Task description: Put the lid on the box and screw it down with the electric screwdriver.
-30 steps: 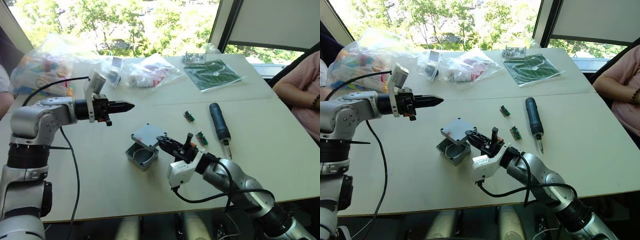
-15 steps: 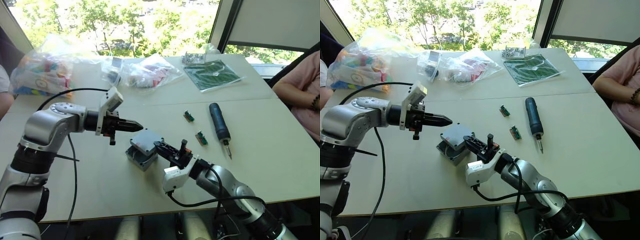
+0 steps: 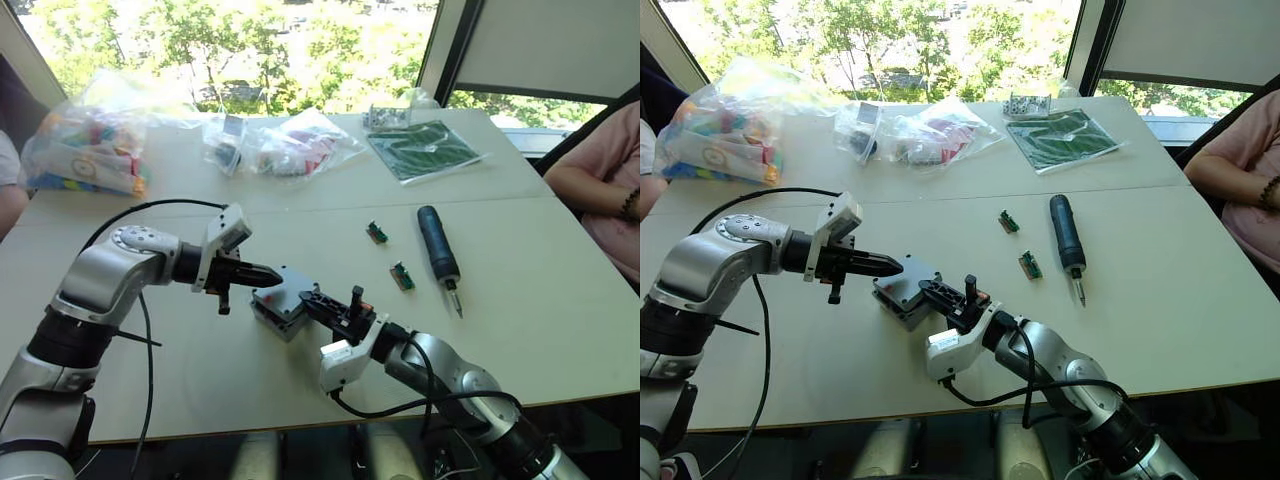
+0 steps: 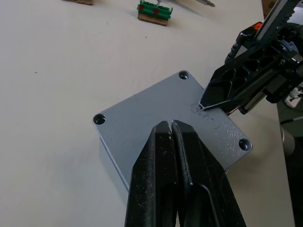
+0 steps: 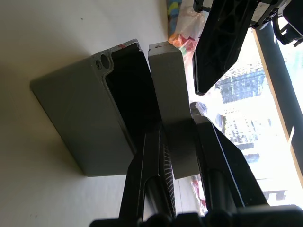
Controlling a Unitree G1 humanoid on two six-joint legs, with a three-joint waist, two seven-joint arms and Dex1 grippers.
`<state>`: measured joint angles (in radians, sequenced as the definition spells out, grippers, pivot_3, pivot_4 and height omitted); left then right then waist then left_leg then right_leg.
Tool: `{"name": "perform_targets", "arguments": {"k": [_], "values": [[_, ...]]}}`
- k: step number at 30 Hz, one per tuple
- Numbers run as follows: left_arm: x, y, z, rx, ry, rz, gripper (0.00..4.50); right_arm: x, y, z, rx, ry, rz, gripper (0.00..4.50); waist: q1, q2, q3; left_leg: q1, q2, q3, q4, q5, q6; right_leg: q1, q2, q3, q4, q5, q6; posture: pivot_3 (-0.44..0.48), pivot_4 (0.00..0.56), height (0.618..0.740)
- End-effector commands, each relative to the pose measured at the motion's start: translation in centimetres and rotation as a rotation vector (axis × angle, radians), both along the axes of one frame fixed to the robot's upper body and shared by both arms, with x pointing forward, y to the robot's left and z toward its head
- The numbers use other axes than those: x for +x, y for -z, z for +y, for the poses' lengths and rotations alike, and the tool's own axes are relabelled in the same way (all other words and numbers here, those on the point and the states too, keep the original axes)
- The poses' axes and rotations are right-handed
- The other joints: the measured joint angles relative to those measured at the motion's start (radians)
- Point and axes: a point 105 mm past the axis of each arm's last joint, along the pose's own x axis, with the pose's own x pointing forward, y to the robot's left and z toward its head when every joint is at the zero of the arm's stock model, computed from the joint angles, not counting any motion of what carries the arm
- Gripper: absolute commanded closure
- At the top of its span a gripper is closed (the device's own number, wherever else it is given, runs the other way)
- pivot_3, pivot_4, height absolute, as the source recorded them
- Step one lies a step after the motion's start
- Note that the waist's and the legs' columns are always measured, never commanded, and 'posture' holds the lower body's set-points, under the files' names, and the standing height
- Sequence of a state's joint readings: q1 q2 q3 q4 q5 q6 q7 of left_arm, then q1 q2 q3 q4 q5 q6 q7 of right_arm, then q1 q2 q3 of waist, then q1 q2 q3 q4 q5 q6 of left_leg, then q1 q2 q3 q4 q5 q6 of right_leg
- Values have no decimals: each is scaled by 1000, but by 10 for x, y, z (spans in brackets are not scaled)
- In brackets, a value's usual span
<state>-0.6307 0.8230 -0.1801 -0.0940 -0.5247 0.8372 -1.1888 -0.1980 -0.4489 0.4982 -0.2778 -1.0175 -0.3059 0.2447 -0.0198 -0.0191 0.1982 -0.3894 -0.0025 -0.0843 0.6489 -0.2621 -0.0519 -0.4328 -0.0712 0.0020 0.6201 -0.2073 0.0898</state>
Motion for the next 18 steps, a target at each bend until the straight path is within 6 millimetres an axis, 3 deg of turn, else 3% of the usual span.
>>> {"name": "perform_targets", "arguments": {"k": [1, 7, 14, 16, 17, 18], "values": [[-1, -9, -1, 6, 14, -45, 4459, -6, -2, 7, 15, -35, -11, 4320, 0, 0, 0, 0, 0, 0, 0, 0, 0, 0, 0, 0, 0, 0, 0, 0, 150, 740], [-7, 2, -4, 37, 33, -8, 4459, -5, 7, 6, -20, -38, 11, 4320, 0, 0, 0, 0, 0, 0, 0, 0, 0, 1, 0, 0, 0, 0, 0, 0, 150, 740], [-9, 31, 3, 188, 58, -47, 4459, -4, 11, 2, -9, -14, 51, 4320, 0, 0, -1, 6, 0, 0, 0, 0, 0, 6, 0, 0, 0, -1, 1, 0, 150, 740], [-8, 34, 2, 193, 62, -47, 4500, -4, 11, 1, -11, -13, 55, 3316, 0, 0, -2, 10, 0, 0, 0, 0, 0, 9, 0, 0, 0, -1, 1, 0, 150, 740], [-8, 36, 1, 196, 63, -47, 4500, -5, 11, 1, -12, -12, 58, 3152, 2, 0, -2, 12, 0, 0, -1, 0, 0, 12, 0, 0, -1, -2, 1, 0, 150, 740], [-10, 39, 1, 204, 74, -44, 4500, -5, 12, 0, -17, -12, 61, 2710, 2, -1, -3, 13, 0, 0, -1, 0, 0, 13, 0, 0, -1, -2, 2, 0, 150, 740]]}}
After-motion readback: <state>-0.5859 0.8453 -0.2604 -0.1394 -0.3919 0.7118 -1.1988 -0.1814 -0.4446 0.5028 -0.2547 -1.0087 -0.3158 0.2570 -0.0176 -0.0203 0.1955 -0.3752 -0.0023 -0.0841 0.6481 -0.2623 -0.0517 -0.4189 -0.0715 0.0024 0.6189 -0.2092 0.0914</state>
